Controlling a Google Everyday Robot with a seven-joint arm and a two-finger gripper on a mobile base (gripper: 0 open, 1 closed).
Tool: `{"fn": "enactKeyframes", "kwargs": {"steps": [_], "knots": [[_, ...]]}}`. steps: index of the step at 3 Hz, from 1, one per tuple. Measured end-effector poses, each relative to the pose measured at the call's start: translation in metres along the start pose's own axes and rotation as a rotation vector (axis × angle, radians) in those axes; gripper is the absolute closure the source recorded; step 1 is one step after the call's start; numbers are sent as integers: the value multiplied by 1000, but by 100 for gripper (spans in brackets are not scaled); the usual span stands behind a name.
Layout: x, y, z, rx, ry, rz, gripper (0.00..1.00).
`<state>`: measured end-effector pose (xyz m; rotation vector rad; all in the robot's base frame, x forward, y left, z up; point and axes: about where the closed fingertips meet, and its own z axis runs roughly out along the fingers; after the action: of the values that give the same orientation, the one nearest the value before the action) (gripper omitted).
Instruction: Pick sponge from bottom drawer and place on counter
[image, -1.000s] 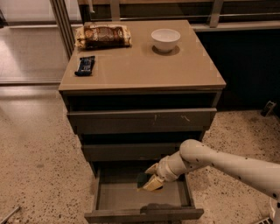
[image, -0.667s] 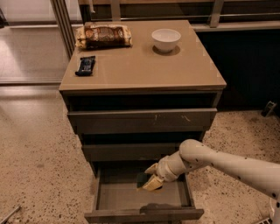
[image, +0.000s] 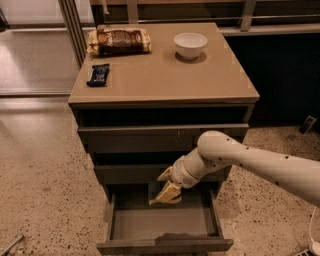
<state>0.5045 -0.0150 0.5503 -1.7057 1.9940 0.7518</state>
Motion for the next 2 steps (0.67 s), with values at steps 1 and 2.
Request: {"fn": "enactKeyframes", "kwargs": {"steps": [1, 2], "knots": [[-93, 4, -56, 24, 54, -108, 100], [-115, 9, -78, 44, 74, -145, 100]]}}
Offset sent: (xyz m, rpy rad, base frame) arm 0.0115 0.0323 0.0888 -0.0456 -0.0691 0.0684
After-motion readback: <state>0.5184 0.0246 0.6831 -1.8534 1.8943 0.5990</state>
